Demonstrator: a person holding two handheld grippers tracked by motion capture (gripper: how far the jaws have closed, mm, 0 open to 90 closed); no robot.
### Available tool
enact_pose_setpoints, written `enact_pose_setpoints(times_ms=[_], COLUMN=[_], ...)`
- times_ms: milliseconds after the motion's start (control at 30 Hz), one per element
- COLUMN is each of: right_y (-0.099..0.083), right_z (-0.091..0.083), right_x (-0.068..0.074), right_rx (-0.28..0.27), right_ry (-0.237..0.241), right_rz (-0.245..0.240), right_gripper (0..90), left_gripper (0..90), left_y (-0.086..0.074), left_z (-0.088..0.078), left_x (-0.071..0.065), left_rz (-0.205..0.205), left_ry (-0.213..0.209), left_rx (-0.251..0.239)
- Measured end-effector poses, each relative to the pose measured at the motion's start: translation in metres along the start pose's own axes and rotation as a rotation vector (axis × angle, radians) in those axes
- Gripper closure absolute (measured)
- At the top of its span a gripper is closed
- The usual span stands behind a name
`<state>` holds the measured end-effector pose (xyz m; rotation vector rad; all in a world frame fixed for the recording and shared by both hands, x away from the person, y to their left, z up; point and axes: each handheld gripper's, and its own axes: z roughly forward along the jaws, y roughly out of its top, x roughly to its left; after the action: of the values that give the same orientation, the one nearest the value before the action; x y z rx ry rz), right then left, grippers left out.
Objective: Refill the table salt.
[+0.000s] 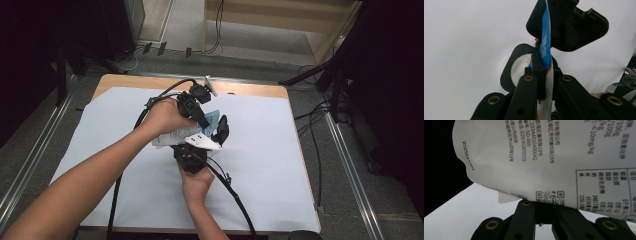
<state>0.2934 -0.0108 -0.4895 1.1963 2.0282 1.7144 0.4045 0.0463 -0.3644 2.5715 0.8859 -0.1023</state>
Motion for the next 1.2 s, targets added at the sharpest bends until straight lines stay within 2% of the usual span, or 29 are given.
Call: enact_pose_setpoints(times_ms=[467, 633, 1200], right_y=[-0.0008, -0.0027, -0.0004], right_z=[-0.0007, -0.0014, -0.0026], right_x=[-0.0032, -0.0043, -0.0040], right_rx=[-0.001, -0.004, -0.012], right_ry=[0.006, 0.006, 0.007], right_rz=[0.014, 0.024, 0.030], right_gripper=[90.0, 90.0, 90.0], left_gripper=[90.0, 90.0, 90.0], left_y=[0.0041, 0.0056, 0.0073], left_z=[0.0032, 0.0068, 0.0033], left_x=[0.0002, -0.0023, -0.0017], left_rz=[-0.005, -0.001, -0.003], left_ry=[0.001, 0.013, 0.012], left_rx=[0.018, 0.024, 0.026])
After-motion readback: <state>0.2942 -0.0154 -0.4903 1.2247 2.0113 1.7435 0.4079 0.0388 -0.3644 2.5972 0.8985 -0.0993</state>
